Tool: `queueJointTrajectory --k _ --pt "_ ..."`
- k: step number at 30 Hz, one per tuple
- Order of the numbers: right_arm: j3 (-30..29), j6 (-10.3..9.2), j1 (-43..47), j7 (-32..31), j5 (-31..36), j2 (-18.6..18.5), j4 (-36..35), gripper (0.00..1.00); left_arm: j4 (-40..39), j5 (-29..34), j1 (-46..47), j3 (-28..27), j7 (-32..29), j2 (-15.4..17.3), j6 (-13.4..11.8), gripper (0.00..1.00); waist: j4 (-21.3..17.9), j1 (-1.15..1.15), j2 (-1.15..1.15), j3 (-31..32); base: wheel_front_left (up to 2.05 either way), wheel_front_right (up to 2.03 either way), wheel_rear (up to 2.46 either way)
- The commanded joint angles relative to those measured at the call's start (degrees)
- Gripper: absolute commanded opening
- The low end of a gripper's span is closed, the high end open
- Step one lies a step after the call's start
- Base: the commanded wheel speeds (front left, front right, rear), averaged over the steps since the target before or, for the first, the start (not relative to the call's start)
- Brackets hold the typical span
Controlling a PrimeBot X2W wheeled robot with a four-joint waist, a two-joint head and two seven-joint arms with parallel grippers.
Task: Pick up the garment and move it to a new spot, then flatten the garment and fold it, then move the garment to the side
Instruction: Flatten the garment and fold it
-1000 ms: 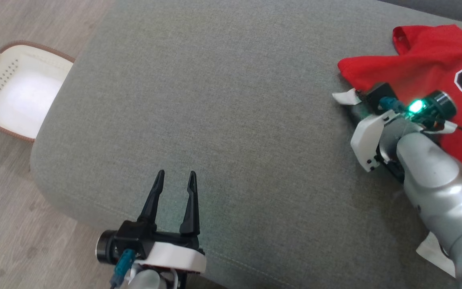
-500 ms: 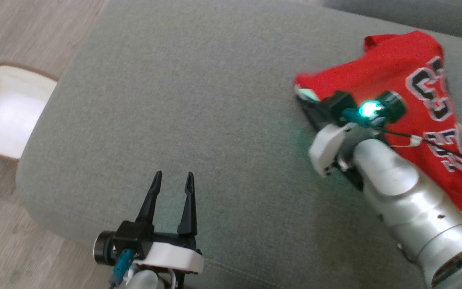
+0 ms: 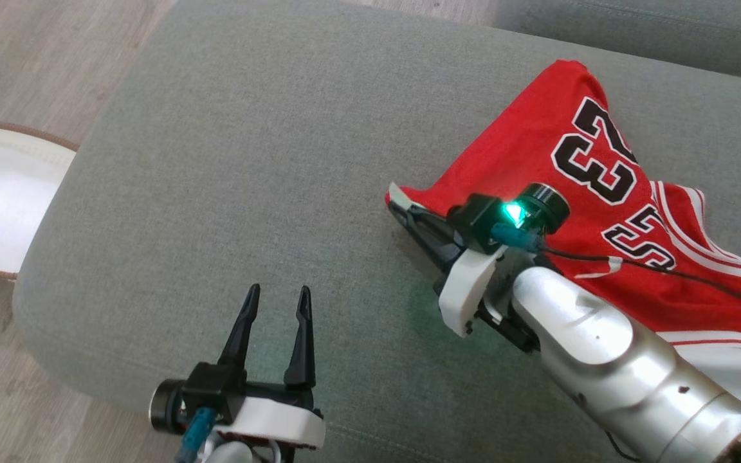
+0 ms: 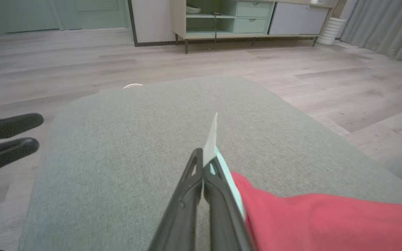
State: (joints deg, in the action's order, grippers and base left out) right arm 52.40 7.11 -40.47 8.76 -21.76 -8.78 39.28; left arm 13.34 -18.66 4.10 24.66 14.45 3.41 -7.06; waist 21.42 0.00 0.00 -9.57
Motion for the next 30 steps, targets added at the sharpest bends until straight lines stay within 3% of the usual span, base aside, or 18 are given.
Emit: queueJointTrajectory --k 1,7,8,9,10,14,18,24,30 --pt "0.51 0.37 -0.29 -0.74 -0.41 0.01 -2.1 0.0 -1.69 0.2 0.62 -1.6 0.55 0.51 -0.17 1.0 0.16 0.0 0.0 -0.1 0.0 0.0 0.0" --pt "6.48 0.37 2.93 -3.66 -0.97 -0.17 -2.37 0.0 -1.66 -0.04 0.97 -1.77 0.55 0.42 -0.22 1.0 0.51 0.0 0.0 -0.77 0.0 0.0 0.0" --pt "7.13 0.37 3.24 -3.71 -1.11 -0.13 -2.15 0.22 -1.67 -0.05 0.98 -1.85 0.55 0.41 -0.25 1.0 0.41 0.0 0.0 -0.82 0.0 0.0 0.0" --pt "7.68 0.37 3.55 -3.71 -1.38 -0.07 -2.0 0.9 -1.66 -0.05 0.98 -1.95 0.55 0.41 -0.3 1.0 0.27 0.0 0.0 -0.82 0.0 0.0 0.0" --pt "8.07 0.37 3.85 -3.53 -1.81 0.01 -2.03 1.0 -1.64 -0.03 0.95 -2.06 0.55 0.42 -0.37 1.0 0.05 0.0 0.0 -0.77 0.0 0.0 0.0" --pt "7.58 0.37 4.45 -1.99 -3.07 -0.38 -2.54 1.0 -1.41 0.17 0.94 -2.25 0.55 0.7 -0.44 1.0 -1.36 0.0 0.0 -0.16 0.0 0.0 0.0" --pt "2.78 0.37 5.29 0.81 -3.16 -1.52 -3.59 1.0 -1.23 0.36 0.95 -2.12 0.52 1.15 -0.35 1.0 -3.5 0.0 0.0 0.97 0.0 0.0 0.0" --pt "-12.72 0.37 10.03 4.03 -0.02 -2.5 -5.28 1.0 -0.96 0.37 1.35 -2.05 -0.02 2.13 -0.25 1.0 -7.47 0.0 0.0 3.85 0.0 0.0 0.0" --pt "-29.67 0.37 19.43 4.84 6.34 -0.71 -9.58 1.0 -0.44 -0.51 0.58 -2.77 -0.7 3.4 -0.23 1.0 -11.62 0.0 0.0 7.67 0.0 0.0 0.0"
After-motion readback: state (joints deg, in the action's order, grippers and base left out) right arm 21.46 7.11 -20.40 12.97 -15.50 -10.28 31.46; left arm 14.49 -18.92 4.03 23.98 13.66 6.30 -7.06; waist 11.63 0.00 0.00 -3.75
